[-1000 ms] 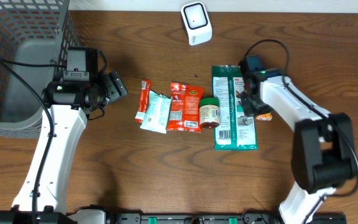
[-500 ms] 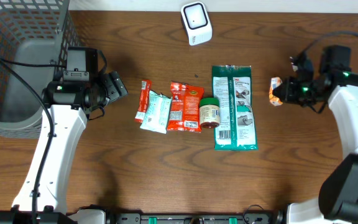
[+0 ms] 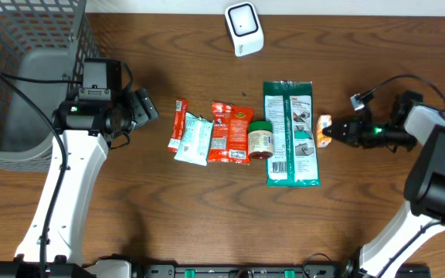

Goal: Scan the item barcode

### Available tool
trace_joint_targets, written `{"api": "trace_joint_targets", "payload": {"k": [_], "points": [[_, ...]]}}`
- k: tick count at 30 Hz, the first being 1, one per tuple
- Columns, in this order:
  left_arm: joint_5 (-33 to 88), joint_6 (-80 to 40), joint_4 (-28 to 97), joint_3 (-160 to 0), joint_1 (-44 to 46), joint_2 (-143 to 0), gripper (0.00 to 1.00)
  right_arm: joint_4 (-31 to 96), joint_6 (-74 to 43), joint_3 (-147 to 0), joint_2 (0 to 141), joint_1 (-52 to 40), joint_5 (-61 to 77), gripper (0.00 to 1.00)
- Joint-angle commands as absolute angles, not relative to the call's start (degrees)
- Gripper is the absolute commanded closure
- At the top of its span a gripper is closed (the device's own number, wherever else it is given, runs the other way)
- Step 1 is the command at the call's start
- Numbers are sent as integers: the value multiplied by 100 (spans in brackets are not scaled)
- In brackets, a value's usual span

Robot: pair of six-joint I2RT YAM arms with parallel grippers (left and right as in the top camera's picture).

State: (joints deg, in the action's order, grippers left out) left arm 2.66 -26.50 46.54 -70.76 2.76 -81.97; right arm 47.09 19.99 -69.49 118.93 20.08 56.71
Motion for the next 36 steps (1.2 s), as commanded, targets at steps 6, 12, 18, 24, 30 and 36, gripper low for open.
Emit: {"api": "trace_joint_targets", "payload": {"k": [6,12,18,24,30,36], "points": [[196,-2552,4687,-7137,259,-8208,8,4718,2340,-6923,12064,2043,5986,72],[196,-2552,4687,-7137,259,-8208,8,4807,2338,-6980,12018,2043,5986,49],[196,-2552,4687,-7137,259,-8208,8,5043,2084,-7258,11727,2018,5498,44],[196,-2552,4687,-7137,259,-8208,8,4901,1326,-7297,11187,1747,4121,43],[196,-2552,4687,-7137,259,-8208,8,4818,847,-7297,10763,1133,3103,43],[196,-2552,4687,-7137,259,-8208,8,4799,576,-7288,10704,467,1883,41]]}}
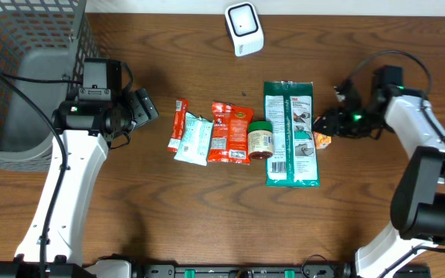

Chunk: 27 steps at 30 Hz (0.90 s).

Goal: Scan the item barcode

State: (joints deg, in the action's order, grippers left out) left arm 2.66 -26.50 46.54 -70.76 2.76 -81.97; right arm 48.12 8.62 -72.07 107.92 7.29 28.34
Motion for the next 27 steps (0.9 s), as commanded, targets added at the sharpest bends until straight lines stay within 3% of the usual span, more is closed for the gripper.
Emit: {"api": "trace_joint_targets", "payload": {"k": [1,9,19,20,22,27], "points": [[196,-2552,4687,-7137,259,-8208,8,4792,574,-7282,10704,377,1693,41],[196,-2552,4687,-7137,259,-8208,8,4709,381,-7251,10704,-14,849,45],[196,-2552,4687,-7137,259,-8208,8,4707,366,-7238,10704,-16,838,88],[196,-2552,4687,-7137,259,-8208,8,4705,366,-7238,10704,-16,838,87],[196,-2552,4687,-7137,259,-8208,8,4694,366,-7238,10704,-16,838,73],[196,-2552,4687,-7137,259,-8208,8,4696,368,-7238,10704,-16,838,53]]}}
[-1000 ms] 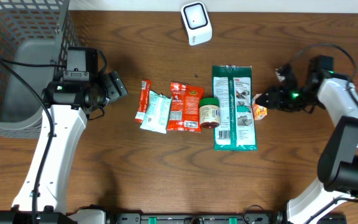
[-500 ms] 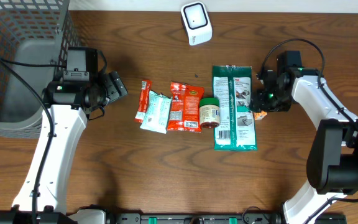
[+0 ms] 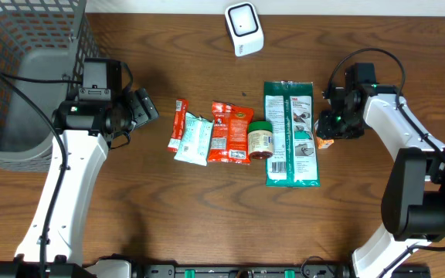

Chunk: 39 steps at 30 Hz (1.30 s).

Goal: Scan the item barcode

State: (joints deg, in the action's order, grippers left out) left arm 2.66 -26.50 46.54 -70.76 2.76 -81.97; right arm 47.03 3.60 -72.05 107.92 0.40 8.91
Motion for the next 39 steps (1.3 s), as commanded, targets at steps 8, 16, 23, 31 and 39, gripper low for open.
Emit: {"api": "trace_joint_targets", "payload": {"k": [8,16,23,31,39], "points": [[196,-2552,4687,-7137,259,-8208,8,4678,368,-7282,10648,-16,794,49],[196,-2552,4687,-7137,259,-8208,8,4974,362,-7975,10103,-16,519,48],[196,-2552,4687,-7137,259,-8208,8,5297,-21,-8453,9268,-25,1002,34],[196,-2552,4687,-7137,259,-8208,8,5863,-27,-8451,8912,-34,2480,1],[196,-2552,4687,-7137,259,-8208,8,6001,-276,-8346,8938,-370,2405,29]]}}
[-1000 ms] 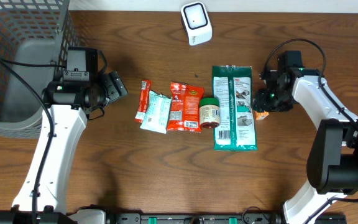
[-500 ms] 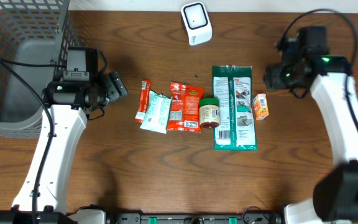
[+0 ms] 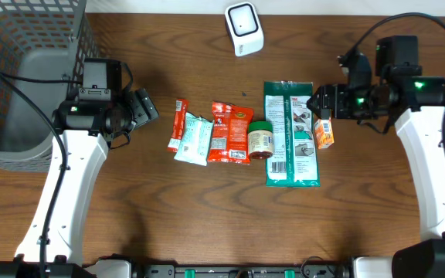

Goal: Scan the item barcode

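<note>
A small orange packet (image 3: 325,133) hangs tilted just right of the green pouch (image 3: 290,133). My right gripper (image 3: 321,108) reaches in from the right and appears shut on the packet's upper end. The white barcode scanner (image 3: 243,28) stands at the back centre of the table. My left gripper (image 3: 147,105) rests at the left by the basket, away from the items; its jaw gap does not show from above.
A row of goods lies mid-table: a red stick pack (image 3: 178,123), a pale blue packet (image 3: 194,138), a red snack bag (image 3: 229,132) and a green-lidded jar (image 3: 259,140). A wire basket (image 3: 6,46) fills the back left corner.
My right arm has swung from pointing down over the orange packet to reaching in from the right. The packet now sits a little higher in view and tilted, at the gripper's tip.
First my right gripper pointed at the orange packet from the right, low on the table. Then it stood over the packet from the back right, then closer above it. Now it has the packet by its upper end. The left arm has stayed still.
</note>
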### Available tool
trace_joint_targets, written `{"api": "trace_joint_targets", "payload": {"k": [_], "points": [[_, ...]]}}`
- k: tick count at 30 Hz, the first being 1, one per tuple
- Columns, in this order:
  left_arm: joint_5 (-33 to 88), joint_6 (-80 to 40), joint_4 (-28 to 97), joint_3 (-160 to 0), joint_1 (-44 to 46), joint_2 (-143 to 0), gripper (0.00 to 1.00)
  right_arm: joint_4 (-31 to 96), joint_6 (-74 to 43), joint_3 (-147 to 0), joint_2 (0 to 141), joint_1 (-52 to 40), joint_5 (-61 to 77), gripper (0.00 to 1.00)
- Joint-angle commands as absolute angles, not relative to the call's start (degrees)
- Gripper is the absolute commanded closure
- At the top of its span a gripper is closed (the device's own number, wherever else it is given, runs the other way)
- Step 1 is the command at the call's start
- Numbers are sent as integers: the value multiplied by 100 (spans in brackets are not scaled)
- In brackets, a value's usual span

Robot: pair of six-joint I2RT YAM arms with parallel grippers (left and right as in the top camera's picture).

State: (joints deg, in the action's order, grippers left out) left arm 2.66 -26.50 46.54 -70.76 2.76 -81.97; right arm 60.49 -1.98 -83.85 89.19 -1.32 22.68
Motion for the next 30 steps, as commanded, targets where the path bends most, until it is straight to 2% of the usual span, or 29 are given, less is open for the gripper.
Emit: {"api": "trace_joint_targets", "payload": {"k": [1,3,5,8,10,11,12,17,20,22,28,29,30], "points": [[196,-2552,4687,-7137,259,-8208,8,5957,-276,-8346,8938,-423,2399,34],[196,-2552,4687,-7137,259,-8208,8,5863,-279,-8346,8938,-534,2359,35],[196,-2552,4687,-7137,259,-8208,8,5787,-357,-8346,8938,-670,2137,41],[196,-2552,4687,-7137,259,-8208,8,5789,-589,-8346,8943,-873,1599,41],[196,-2552,4687,-7137,259,-8208,8,5808,-596,-8344,8960,-1000,1330,34],[196,-2552,4687,-7137,259,-8208,8,5815,-596,-8340,8982,-1096,1227,20],[196,-2552,4687,-7137,259,-8208,8,5813,-596,-8335,8991,-1122,1227,1],[196,-2552,4687,-7137,259,-8208,8,5892,-596,-8333,9002,-1133,1229,1],[196,-2552,4687,-7137,259,-8208,8,5994,-593,-8333,9002,-1133,1225,3],[196,-2552,4687,-7137,259,-8208,8,6112,-593,-8333,9002,-1116,1225,11],[196,-2552,4687,-7137,259,-8208,8,6351,-600,-8333,9002,-1050,1236,25],[196,-2552,4687,-7137,259,-8208,8,6355,-735,-8333,9002,-1085,1310,35],[196,-2552,4687,-7137,259,-8208,8,6348,-797,-8333,9002,-1120,1367,36]]}}
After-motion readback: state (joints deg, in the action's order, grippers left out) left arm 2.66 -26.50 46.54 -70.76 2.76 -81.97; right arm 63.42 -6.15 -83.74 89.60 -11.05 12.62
